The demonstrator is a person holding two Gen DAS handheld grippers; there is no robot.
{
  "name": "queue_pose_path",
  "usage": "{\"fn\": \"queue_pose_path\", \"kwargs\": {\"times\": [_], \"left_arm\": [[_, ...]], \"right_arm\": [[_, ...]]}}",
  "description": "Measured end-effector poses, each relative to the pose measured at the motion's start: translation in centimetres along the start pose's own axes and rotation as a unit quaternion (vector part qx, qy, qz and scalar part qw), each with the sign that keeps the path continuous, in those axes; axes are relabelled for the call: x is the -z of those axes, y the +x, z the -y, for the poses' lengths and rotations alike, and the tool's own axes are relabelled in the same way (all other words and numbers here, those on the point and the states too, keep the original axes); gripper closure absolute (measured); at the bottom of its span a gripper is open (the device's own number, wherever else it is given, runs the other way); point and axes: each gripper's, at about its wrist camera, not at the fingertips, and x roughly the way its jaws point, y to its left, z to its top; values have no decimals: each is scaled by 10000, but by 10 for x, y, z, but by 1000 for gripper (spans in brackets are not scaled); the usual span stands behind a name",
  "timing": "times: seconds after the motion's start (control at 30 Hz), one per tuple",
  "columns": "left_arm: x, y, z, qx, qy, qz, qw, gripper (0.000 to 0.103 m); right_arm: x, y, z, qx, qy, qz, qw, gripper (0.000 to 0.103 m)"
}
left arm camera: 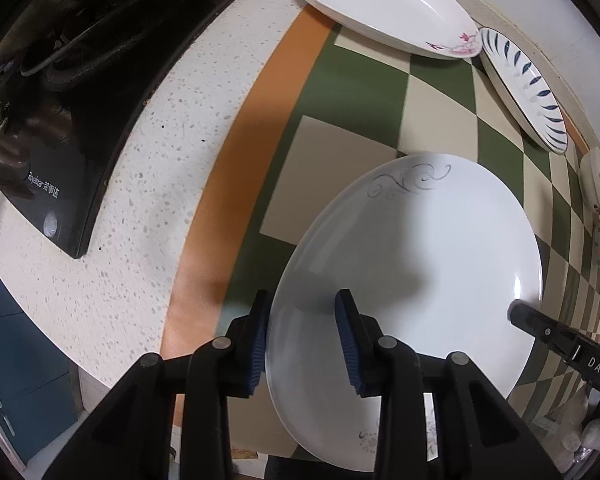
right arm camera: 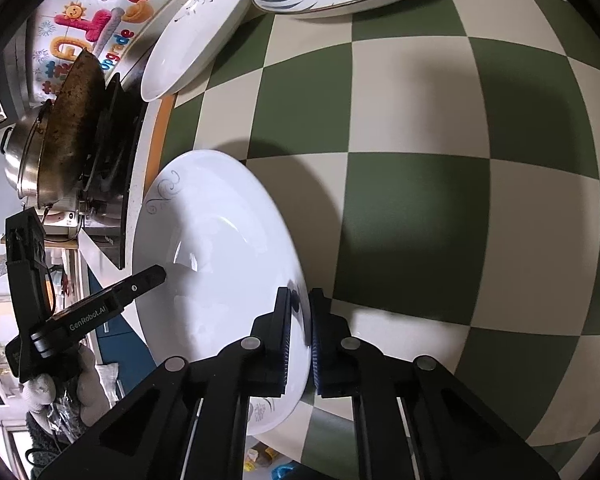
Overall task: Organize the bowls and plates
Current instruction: 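Lift the swirl plate with the right tool and carry it toward the pink-flower plate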
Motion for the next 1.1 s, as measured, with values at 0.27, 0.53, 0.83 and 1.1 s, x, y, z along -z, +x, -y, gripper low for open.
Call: {"fn": "queue_pose_path", "kwargs": {"times": [0.27, 0.53, 0.83, 1.1], "left_arm": [[0, -20, 39, 113, 233, 157, 9995, 73], [3, -32, 110, 214, 855, 245, 9958, 73], [-4, -4, 176, 332, 1389, 67, 9897, 73], [-9, 19, 200, 238, 1628, -89, 9863, 73]], "right_arm": [[8, -34, 18, -86, 59, 151, 9998, 92], [17, -90, 59, 8, 351, 513, 9981, 92], [30, -125, 129, 118, 814, 763, 9937, 92], [28, -128, 171, 178, 1098, 818, 9904, 92]]}}
